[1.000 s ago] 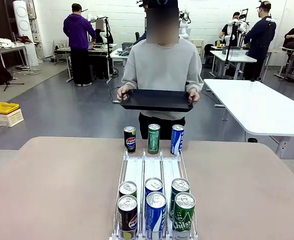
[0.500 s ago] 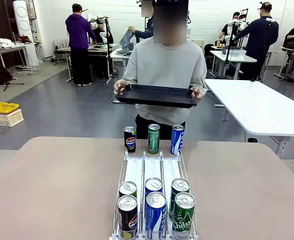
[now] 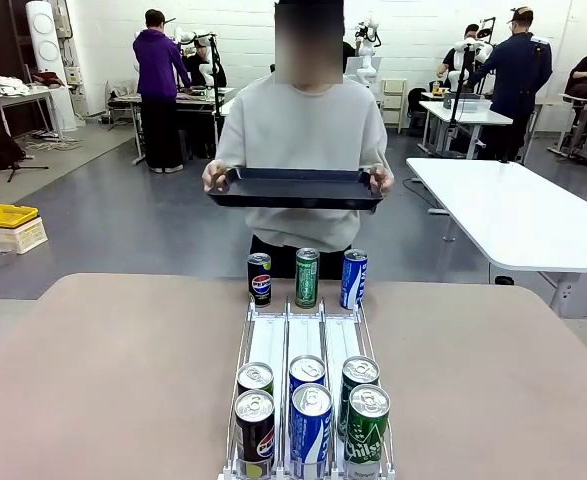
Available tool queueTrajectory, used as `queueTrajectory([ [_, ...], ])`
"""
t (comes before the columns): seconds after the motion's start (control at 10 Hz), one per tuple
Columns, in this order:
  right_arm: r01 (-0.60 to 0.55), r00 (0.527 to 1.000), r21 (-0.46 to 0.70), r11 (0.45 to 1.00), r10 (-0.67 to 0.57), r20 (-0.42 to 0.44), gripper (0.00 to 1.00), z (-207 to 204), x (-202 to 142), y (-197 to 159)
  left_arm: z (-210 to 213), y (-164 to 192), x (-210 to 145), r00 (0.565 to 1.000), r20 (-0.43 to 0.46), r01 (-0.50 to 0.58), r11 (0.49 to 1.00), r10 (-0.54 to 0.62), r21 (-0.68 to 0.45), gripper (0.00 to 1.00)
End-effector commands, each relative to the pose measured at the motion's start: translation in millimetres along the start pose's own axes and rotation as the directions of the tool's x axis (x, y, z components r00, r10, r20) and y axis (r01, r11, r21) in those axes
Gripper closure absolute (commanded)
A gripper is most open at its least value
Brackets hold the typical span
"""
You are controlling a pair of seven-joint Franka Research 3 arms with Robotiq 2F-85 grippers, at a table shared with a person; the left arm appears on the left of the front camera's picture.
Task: Retrieve and hand over the desired beverage to the person.
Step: Pick up a can of the same type that the person held from the Automatic Can Dispenser.
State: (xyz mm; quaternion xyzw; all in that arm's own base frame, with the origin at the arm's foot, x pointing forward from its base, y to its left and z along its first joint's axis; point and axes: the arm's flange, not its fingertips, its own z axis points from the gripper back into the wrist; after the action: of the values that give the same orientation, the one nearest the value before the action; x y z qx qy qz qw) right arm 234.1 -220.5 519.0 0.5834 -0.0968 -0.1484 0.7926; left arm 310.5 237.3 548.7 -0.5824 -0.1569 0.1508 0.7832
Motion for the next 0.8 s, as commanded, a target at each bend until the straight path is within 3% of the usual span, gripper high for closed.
queueTrajectory([
  [0.0,-0.010,1.000,0.024,1.000,0.010,0.006,0.00,-0.2,0.4,-0.2,0.8,-1.3,0.6,1.000,0.001,0.007,1.000,-0.007,-0.013,0.00],
  [0.7,-0.010,1.000,0.024,1.000,0.010,0.006,0.00,-0.2,0.4,-0.2,0.8,-1.3,0.6,1.000,0.001,0.007,1.000,-0.007,-0.013,0.00],
])
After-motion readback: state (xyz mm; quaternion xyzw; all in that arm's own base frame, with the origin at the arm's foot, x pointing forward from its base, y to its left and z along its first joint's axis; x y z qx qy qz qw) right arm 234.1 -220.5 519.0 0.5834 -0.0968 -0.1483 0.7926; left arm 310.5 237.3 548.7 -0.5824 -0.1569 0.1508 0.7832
